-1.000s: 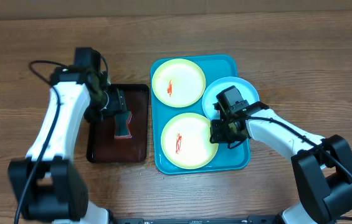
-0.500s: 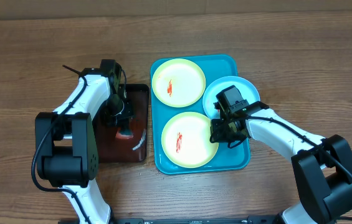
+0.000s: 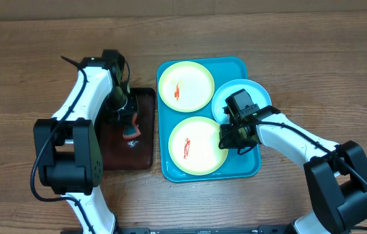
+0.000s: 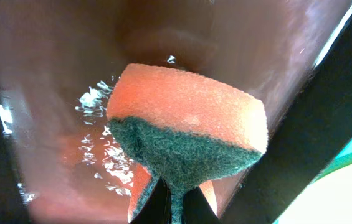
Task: Clean dirty plates on tray and stack at the side
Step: 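Grasp the sponge with the left gripper and dip it in water, then scrub the lower yellow plate with the sponge in the left gripper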
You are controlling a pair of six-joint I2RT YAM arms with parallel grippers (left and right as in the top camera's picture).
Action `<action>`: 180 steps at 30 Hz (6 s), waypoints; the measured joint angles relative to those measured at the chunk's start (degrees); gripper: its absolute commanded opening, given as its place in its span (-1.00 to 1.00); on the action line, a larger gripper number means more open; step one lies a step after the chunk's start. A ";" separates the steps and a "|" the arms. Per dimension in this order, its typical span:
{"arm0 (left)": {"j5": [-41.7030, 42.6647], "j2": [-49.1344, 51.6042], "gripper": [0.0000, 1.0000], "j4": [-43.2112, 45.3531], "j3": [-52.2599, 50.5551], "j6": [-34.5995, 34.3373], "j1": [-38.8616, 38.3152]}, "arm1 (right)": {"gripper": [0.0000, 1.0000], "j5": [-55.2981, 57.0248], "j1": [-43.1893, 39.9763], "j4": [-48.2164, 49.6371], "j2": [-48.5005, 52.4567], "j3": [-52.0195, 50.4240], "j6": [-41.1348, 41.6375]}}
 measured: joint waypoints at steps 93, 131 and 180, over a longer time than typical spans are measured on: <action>14.62 10.23 -0.92 3.06 4.85 -8.09 -31.98 | -0.88 1.62 -0.02 -1.05 0.00 0.35 1.07; 13.88 8.57 -0.92 1.62 -0.66 3.30 -32.52 | -0.88 1.86 0.22 -0.87 0.00 0.46 1.25; 4.66 7.58 -0.92 3.78 -0.02 2.84 -28.83 | -0.88 2.95 -0.07 -1.22 0.00 0.57 1.31</action>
